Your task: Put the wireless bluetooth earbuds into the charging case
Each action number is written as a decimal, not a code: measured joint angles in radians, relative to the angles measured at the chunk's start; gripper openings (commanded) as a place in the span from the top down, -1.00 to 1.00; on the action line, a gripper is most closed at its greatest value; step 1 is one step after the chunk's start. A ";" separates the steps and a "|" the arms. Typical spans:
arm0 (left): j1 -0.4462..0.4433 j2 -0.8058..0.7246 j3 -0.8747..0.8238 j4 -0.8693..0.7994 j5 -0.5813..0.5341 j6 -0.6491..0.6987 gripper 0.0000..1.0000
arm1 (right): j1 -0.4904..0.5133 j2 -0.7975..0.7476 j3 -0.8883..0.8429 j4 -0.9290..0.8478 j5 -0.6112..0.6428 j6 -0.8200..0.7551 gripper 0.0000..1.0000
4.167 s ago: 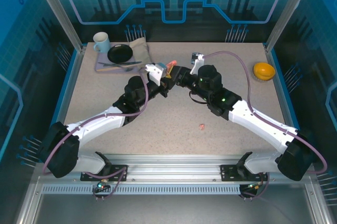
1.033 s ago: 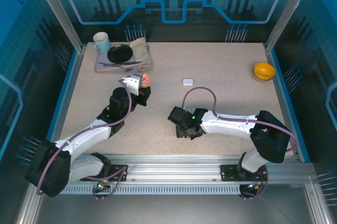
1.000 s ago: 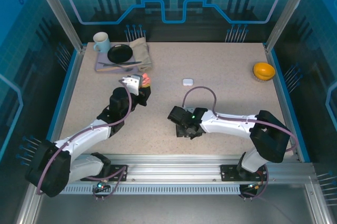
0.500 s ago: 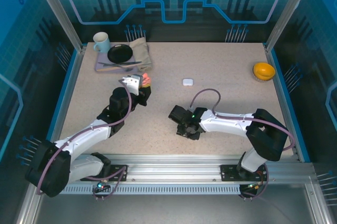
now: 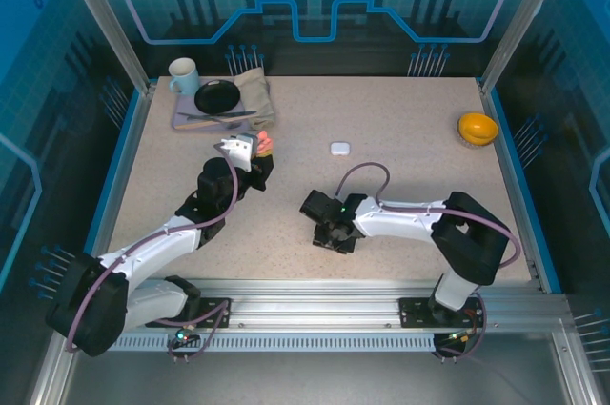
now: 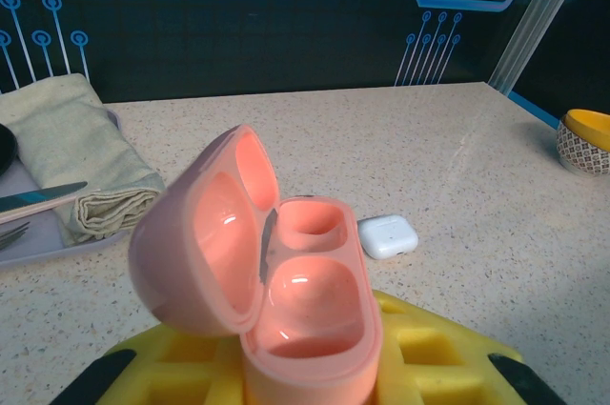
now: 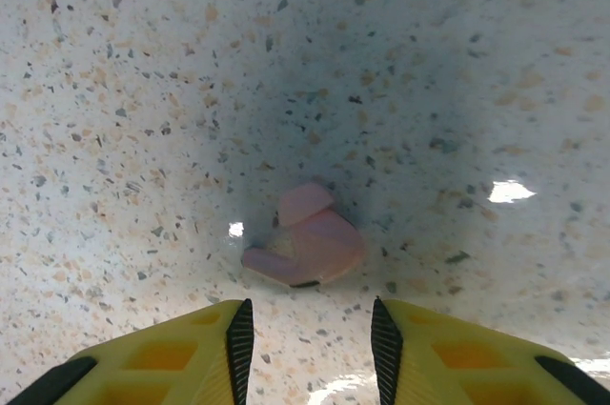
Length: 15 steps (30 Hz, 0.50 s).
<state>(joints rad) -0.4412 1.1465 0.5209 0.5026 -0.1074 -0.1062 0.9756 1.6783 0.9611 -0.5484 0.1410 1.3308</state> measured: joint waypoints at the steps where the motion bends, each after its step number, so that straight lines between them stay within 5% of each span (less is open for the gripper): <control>1: 0.000 0.000 0.000 0.000 0.000 0.000 1.00 | -0.004 0.011 0.007 0.004 -0.003 -0.005 0.21; 15: 0.000 0.005 0.000 0.000 0.000 0.000 1.00 | -0.142 0.086 0.249 0.011 -0.028 -0.158 0.16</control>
<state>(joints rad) -0.4412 1.1511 0.5209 0.5022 -0.1074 -0.1059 0.8333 1.7641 1.2102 -0.5377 0.1127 1.1732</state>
